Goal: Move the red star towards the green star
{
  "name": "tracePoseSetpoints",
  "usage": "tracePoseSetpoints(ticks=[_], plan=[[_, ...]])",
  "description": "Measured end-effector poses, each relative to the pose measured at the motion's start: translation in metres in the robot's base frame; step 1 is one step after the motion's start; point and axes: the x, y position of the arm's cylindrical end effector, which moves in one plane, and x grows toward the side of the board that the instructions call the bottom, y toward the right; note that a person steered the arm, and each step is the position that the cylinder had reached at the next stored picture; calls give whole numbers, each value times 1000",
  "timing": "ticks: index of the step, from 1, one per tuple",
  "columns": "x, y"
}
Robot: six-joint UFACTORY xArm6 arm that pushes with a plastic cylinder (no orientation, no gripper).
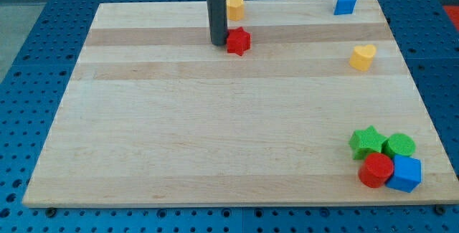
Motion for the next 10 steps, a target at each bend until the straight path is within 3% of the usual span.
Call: tracePoseSetpoints(ticks=[1, 2, 6, 8, 10], plan=[[-30, 18], [-11, 31], [131, 36], [173, 121], [217, 145]])
